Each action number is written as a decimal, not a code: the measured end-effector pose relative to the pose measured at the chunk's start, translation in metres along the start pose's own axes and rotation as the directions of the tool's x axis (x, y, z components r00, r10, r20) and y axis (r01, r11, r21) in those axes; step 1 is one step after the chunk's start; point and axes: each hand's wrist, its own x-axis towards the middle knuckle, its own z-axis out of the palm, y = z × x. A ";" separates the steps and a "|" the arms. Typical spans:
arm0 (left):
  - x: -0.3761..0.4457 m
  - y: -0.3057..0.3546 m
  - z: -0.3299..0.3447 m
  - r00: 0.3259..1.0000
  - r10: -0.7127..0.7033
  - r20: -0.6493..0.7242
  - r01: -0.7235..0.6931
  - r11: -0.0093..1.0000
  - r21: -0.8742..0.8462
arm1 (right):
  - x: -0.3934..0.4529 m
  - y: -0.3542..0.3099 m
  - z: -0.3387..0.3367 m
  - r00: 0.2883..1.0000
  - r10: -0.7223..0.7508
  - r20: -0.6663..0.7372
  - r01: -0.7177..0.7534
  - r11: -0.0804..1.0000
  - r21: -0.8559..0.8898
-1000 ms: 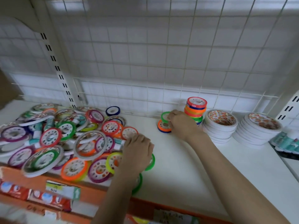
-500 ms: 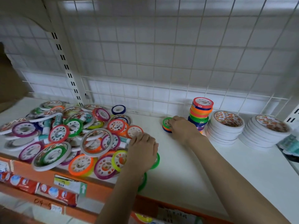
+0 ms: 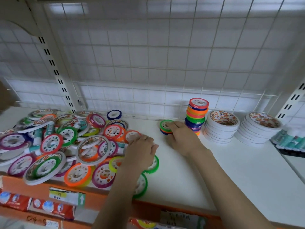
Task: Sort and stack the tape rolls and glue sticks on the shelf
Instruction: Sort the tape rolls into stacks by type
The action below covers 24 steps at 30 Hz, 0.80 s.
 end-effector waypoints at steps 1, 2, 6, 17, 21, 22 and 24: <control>0.001 -0.002 -0.003 1.000 0.002 -0.006 -0.002 1.000 -0.004 | -0.005 0.000 0.001 1.000 -0.012 -0.025 0.012 1.000 0.018; 0.003 -0.005 -0.006 1.000 0.004 -0.017 -0.004 1.000 -0.005 | -0.010 0.000 0.003 0.999 -0.020 -0.050 0.022 0.999 0.034; 0.008 -0.020 -0.017 0.998 0.009 -0.069 -0.011 1.000 -0.027 | -0.028 -0.003 0.012 0.994 -0.031 -0.106 0.039 0.996 0.076; -0.014 -0.048 -0.029 1.000 -0.018 -0.003 0.018 1.000 0.007 | -0.061 -0.034 0.025 0.996 -0.027 -0.088 0.040 0.988 0.152; -0.010 -0.048 -0.027 1.000 -0.016 0.003 0.016 0.999 0.035 | -0.068 -0.043 0.030 0.995 -0.011 -0.102 0.029 0.984 0.175; -0.007 -0.047 -0.027 1.000 -0.011 0.006 0.010 0.999 0.053 | -0.070 -0.044 0.031 0.994 -0.001 -0.105 0.020 0.984 0.175; 0.001 -0.045 -0.027 0.999 -0.010 0.052 0.004 0.993 0.120 | -0.075 -0.046 0.032 0.993 0.017 -0.114 0.003 0.985 0.172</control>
